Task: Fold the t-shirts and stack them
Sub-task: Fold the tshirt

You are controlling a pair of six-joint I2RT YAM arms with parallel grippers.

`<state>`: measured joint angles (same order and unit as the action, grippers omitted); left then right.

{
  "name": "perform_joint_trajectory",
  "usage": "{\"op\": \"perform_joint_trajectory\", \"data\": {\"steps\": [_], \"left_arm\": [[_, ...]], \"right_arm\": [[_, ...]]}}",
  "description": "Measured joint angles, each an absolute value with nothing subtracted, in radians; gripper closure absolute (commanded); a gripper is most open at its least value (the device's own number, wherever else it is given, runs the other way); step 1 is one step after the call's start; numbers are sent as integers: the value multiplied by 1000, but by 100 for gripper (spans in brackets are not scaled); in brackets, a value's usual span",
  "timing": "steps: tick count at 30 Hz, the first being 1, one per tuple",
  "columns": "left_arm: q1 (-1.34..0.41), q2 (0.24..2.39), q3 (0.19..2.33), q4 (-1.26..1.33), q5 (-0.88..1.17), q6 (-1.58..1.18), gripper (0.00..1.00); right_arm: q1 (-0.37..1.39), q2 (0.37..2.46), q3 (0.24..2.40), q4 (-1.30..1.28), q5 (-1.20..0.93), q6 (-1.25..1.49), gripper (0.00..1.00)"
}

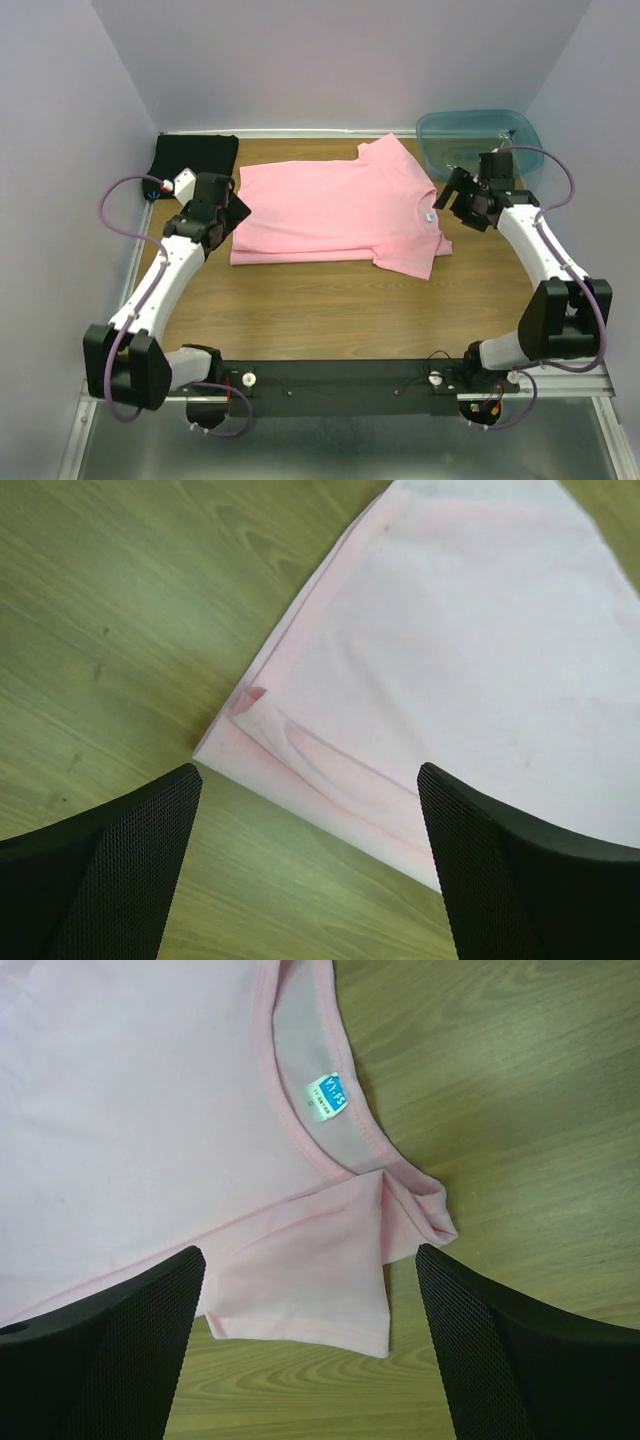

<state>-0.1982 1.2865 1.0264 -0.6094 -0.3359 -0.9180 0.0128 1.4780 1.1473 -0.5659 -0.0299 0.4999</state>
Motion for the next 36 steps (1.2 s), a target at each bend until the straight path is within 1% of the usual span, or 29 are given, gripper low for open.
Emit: {"op": "perform_joint_trajectory", "data": {"steps": [3,7,9,16,22,26,29,32,36], "left_arm": [[-197,1168,968,-576,-329,-913,1],[-197,1050,899,-572,-322,-892,1],[-197,974,866,-575,-321,-869,1],[-197,776,863,-599,-321,-757,1],[-197,724,875,-608,-321,-692,2],[-197,685,815,-592,-303,-669,3],[-197,653,751,-589,-266,-667,3],[-197,633,702,-585,-220,-667,3],[-197,645,696,-578,-191,-662,3]], "right_arm": [[21,1436,1126,-558,-35,500,5],[52,1425,1113,-553,-80,500,0],[65,1420,1097,-541,-105,505,0],[67,1343,1001,-532,-157,542,0],[67,1276,970,-501,-194,527,0],[67,1227,861,-495,-204,547,1],[67,1164,762,-505,-204,566,4],[67,1121,716,-508,-205,568,5],[67,1095,668,-506,-207,569,6]]}}
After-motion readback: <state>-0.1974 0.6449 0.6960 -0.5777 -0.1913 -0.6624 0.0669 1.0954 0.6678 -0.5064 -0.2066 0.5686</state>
